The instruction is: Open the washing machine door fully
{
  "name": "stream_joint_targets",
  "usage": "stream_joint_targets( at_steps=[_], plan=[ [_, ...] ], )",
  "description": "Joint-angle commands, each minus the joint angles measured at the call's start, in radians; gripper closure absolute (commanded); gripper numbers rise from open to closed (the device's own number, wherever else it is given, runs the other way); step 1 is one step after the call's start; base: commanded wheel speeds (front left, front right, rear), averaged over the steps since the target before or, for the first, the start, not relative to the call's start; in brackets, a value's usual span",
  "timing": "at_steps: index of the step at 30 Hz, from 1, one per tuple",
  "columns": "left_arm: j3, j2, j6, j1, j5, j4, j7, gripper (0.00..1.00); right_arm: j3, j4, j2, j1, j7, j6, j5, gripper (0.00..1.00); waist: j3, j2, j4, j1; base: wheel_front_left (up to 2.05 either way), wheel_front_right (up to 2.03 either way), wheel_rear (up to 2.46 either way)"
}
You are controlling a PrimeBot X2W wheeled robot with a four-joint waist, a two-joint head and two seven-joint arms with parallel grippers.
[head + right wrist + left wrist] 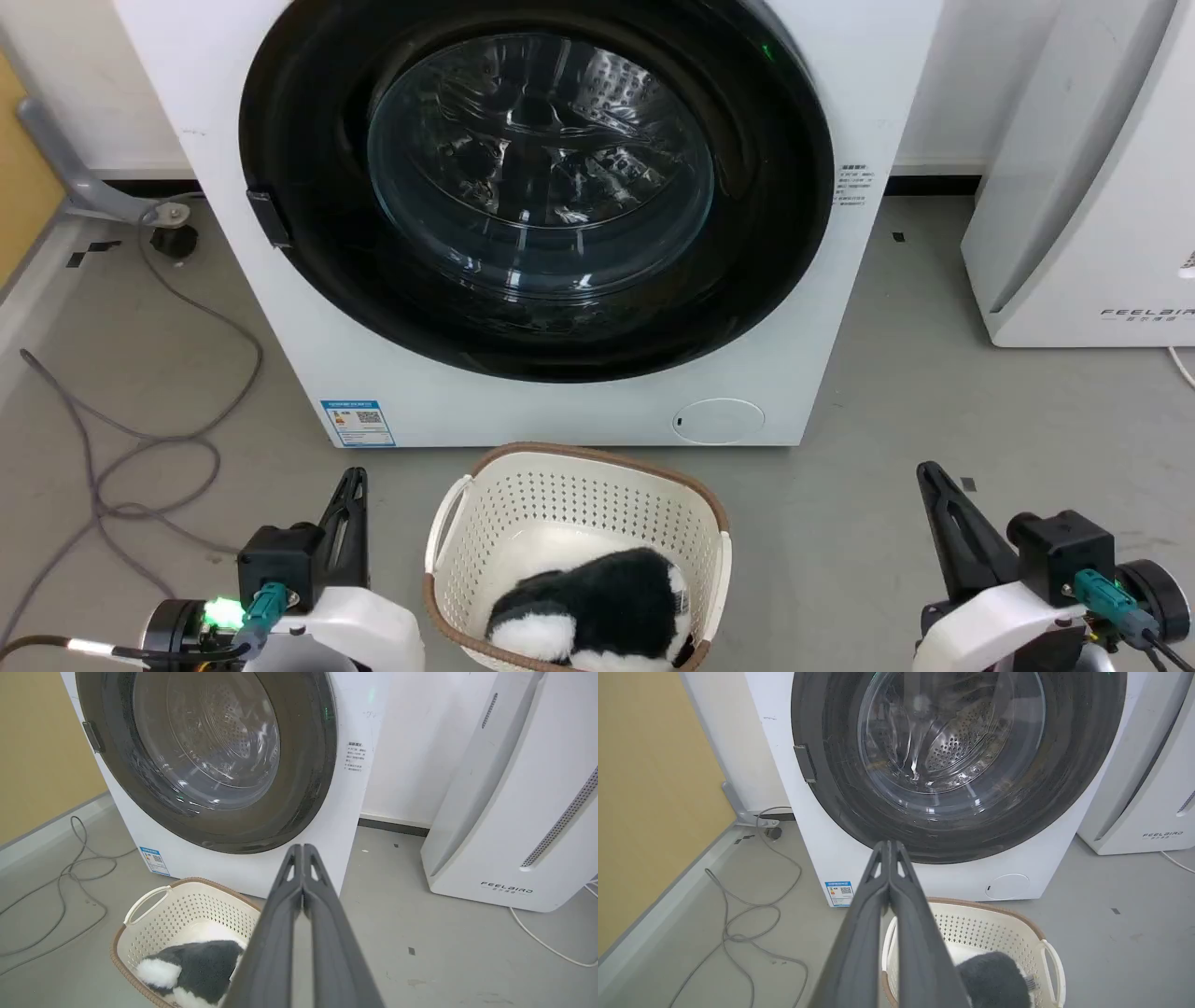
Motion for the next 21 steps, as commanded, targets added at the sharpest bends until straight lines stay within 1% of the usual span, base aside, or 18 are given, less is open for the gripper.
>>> stream_joint_targets(
  at_steps=[1,3,4,5,13,14,21],
  plan=[
    [0.000,0.000,-0.004,-0.015,0.003,-0.004,0.000,1.00,-0.002,-0.004,0.005,-0.012,0.001,0.005,-0.008,1.00,0.000,0.0000,0.000,0.0000,0.00,0.00,0.00],
    [0.000,0.000,-0.004,-0.015,0.003,-0.004,0.000,1.00,-0.002,-0.004,0.005,-0.012,0.001,0.005,-0.008,1.00,0.000,0.0000,0.000,0.0000,0.00,0.00,0.00],
    [-0.001,0.000,0.000,0.001,0.000,0.001,0.000,1.00,0.000,0.001,0.000,0.001,0.000,-0.001,0.001,1.00,0.000,0.0000,0.000,0.0000,0.00,0.00,0.00],
    [-0.001,0.000,0.000,0.000,-0.001,0.002,-0.002,0.00,0.000,0.001,0.000,0.001,-0.001,-0.001,0.002,0.00,0.000,0.0000,0.000,0.0000,0.00,0.00,0.00],
    [-0.015,0.000,0.003,-0.004,-0.011,0.013,-0.019,0.00,-0.005,0.010,0.000,0.004,-0.014,-0.001,0.020,0.00,0.000,0.0000,-0.002,0.0000,0.00,0.00,0.00],
    [-0.017,0.000,0.003,-0.005,-0.012,0.014,-0.021,0.00,-0.006,0.011,0.000,0.004,-0.016,-0.001,0.023,1.00,0.000,0.0000,-0.002,0.0000,0.00,0.00,0.00],
    [-0.028,0.000,0.006,-0.008,-0.022,0.021,-0.035,0.00,-0.008,0.021,0.001,0.004,-0.029,0.000,0.059,1.00,0.001,0.0000,-0.004,0.0000,0.00,0.00,0.00]
  ],
)
